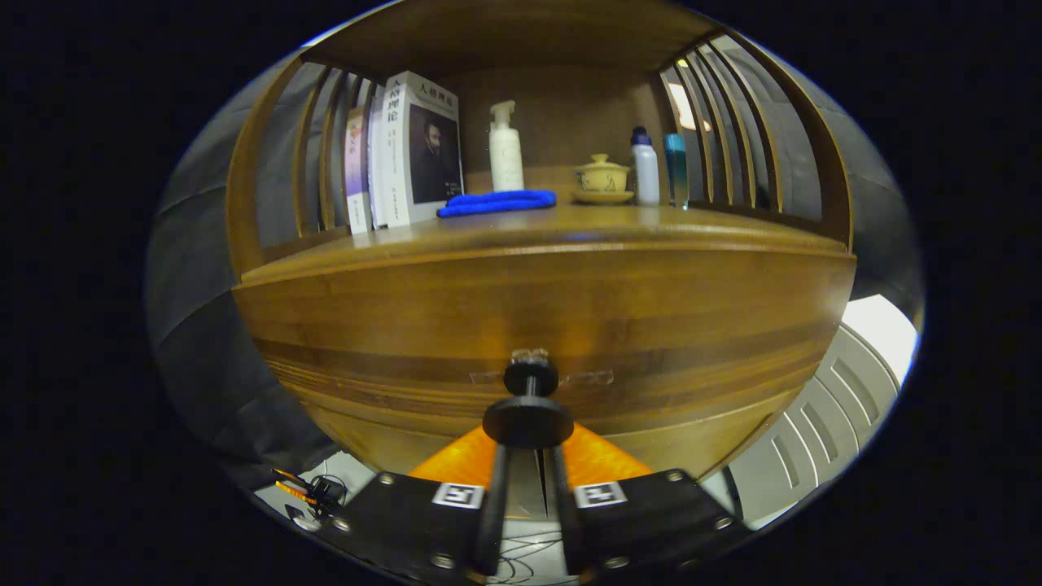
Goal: Pull open the drawer, take out the items inside it, and place them on the countertop above the cabinet.
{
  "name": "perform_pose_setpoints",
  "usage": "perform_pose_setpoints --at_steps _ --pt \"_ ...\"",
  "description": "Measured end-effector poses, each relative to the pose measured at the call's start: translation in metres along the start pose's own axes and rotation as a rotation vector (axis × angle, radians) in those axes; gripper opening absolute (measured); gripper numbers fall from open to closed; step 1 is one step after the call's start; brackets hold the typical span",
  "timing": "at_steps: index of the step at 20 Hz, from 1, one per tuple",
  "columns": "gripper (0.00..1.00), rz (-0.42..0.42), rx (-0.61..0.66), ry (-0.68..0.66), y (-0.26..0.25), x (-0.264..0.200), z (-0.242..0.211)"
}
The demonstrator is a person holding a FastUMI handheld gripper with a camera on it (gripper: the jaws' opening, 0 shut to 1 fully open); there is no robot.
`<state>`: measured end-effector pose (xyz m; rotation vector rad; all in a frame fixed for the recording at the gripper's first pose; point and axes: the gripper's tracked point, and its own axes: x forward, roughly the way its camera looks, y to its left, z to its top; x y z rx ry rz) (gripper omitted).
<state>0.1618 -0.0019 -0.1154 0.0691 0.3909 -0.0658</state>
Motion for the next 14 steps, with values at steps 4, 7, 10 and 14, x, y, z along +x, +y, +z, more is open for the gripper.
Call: perform_pose_setpoints --at_steps 4,7,10,14 --pt "0.02 0.025 0.106 0.065 0.001 -0.001 -0.022" --pt "0.17 0.101 -0.057 -0.068 0.015 -0.009 0.002" --pt "0.54 0.084 -0.099 -0.170 0.018 -0.023 0.029" --pt "0.90 0.035 -0.066 -0.201 0.012 -0.018 0.045"
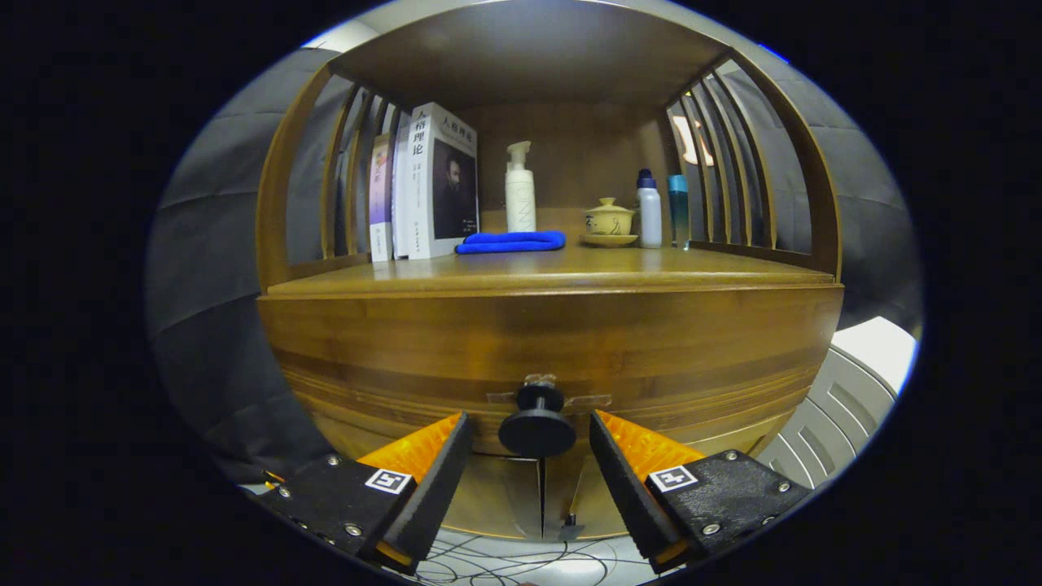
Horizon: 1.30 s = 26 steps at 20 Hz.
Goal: Pull open the drawer, take out the items inside it, and place them on the countertop above the cabinet.
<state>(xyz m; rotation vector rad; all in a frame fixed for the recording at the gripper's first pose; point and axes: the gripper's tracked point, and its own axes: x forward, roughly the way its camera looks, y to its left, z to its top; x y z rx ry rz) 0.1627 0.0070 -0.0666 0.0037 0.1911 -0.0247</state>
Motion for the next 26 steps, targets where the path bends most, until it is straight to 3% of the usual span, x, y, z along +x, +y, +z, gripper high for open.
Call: perform_pose_setpoints --at_steps 2,5,6,9,16,26 --pt "0.90 0.008 0.002 0.003 0.001 0.004 0.003" --pt "0.71 -0.033 -0.024 0.006 -0.009 0.003 0.004" --pt "0.64 0.004 -0.020 0.004 0.000 0.004 0.004" --pt "0.44 -0.026 -0.065 0.018 -0.002 0.003 0.003" --pt "0.36 -0.021 -0.089 0.025 0.000 -0.003 0.001" --pt "0.36 0.021 -0.066 0.036 0.000 -0.060 -0.013"
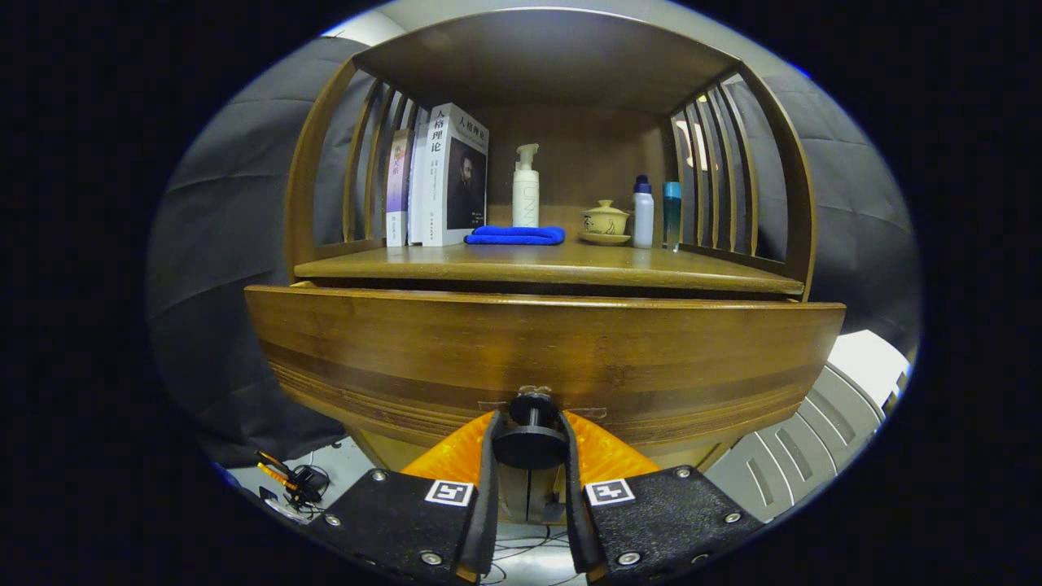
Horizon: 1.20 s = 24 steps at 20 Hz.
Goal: Pull open the drawer, take out the items inside it, and place them on the countertop above the cabinet.
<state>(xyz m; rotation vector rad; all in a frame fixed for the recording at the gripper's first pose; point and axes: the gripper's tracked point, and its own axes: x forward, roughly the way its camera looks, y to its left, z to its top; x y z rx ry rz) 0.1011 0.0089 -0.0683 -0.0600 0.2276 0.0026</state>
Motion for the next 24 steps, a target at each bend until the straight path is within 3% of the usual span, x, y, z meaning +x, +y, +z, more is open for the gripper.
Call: perform_pose_setpoints --at_steps 24 --pt "0.36 0.085 -0.030 0.018 0.025 -0.116 -0.039"
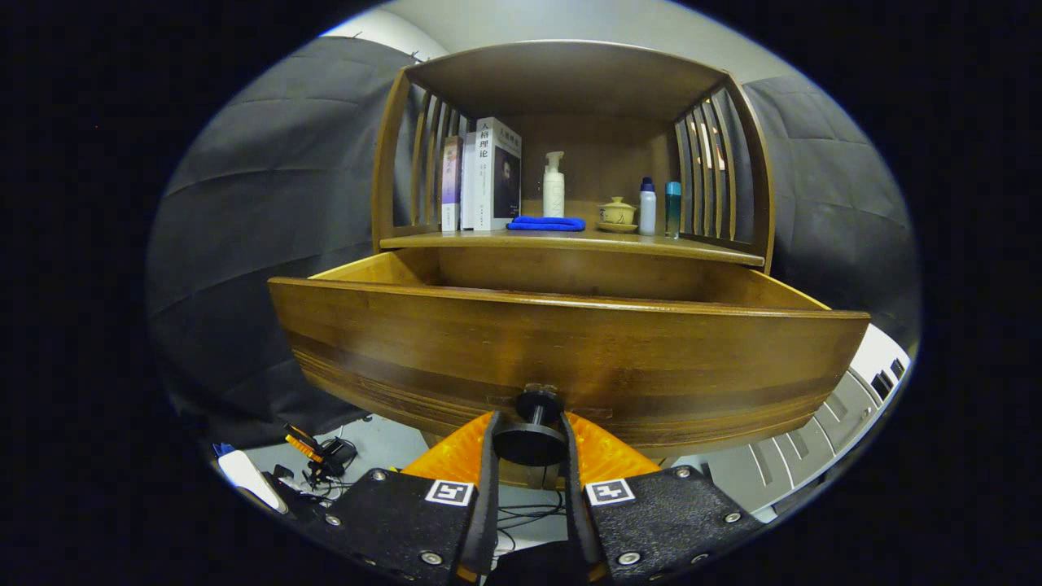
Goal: Pull open the drawer, take out the items inside it, and place them on the countertop above the cabinet.
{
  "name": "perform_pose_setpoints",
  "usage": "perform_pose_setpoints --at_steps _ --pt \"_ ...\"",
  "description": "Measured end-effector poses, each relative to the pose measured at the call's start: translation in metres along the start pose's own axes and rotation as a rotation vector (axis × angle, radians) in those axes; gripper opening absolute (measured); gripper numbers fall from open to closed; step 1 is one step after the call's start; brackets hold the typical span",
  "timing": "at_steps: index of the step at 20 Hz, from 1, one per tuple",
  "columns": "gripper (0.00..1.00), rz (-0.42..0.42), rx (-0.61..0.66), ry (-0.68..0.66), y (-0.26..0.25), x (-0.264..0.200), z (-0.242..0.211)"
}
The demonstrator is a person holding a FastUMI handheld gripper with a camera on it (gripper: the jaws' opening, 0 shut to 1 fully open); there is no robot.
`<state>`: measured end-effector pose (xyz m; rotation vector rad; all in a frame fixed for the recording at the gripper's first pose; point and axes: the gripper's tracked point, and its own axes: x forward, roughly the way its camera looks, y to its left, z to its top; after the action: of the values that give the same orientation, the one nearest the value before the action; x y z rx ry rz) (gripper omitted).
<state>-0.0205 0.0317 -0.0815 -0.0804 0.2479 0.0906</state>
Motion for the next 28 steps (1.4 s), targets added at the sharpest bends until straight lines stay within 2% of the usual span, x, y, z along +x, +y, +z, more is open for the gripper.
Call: perform_pose_setpoints --at_steps 6,10,14,17,19,25,28 --pt "0.37 0.015 -0.022 -0.012 0.005 -0.012 -0.005" --pt "0.60 0.040 -0.059 -0.139 0.014 -0.026 0.026" --pt "0.85 0.027 -0.132 -0.247 0.011 -0.043 0.059" --pt "0.90 0.059 -0.098 -0.276 0.015 -0.046 0.082" --pt "0.92 0.049 -0.086 -0.271 0.007 -0.041 0.095" --pt "0.94 0.051 -0.075 -0.161 -0.011 -0.005 0.113" --pt "0.94 0.076 -0.023 -0.082 -0.014 0.017 0.111"
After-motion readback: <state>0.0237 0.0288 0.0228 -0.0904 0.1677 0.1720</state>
